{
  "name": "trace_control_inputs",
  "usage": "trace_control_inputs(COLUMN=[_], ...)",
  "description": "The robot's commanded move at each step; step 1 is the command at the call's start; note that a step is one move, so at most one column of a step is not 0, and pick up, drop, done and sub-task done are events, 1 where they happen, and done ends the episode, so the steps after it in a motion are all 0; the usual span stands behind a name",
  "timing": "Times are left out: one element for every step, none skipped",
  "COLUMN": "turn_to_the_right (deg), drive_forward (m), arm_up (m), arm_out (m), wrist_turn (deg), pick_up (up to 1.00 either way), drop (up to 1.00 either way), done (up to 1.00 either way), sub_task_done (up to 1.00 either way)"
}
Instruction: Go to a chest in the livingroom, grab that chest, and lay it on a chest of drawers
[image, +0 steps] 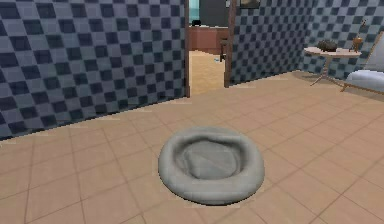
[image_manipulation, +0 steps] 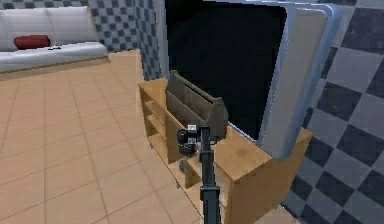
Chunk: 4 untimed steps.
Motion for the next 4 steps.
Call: trace_control_inputs(turn_to_the_right=[0.0, 0.0, 0.0, 0.0], drive_forward=[0.0, 0.0, 0.0, 0.0], arm_up=[0.0, 0.1, 0.22, 0.0], arm_out=[0.0, 0.0, 0.0, 0.0], wrist_turn=[0.0, 0.0, 0.0, -45.0], pick_up=[1.0, 0.0, 0.0, 0.0], drop=[0.0, 0.0, 0.0, 0.0], done=[0.0, 0.0, 0.0, 0.0], sub_task_done=[0.0, 0.0, 0.0, 0.0])
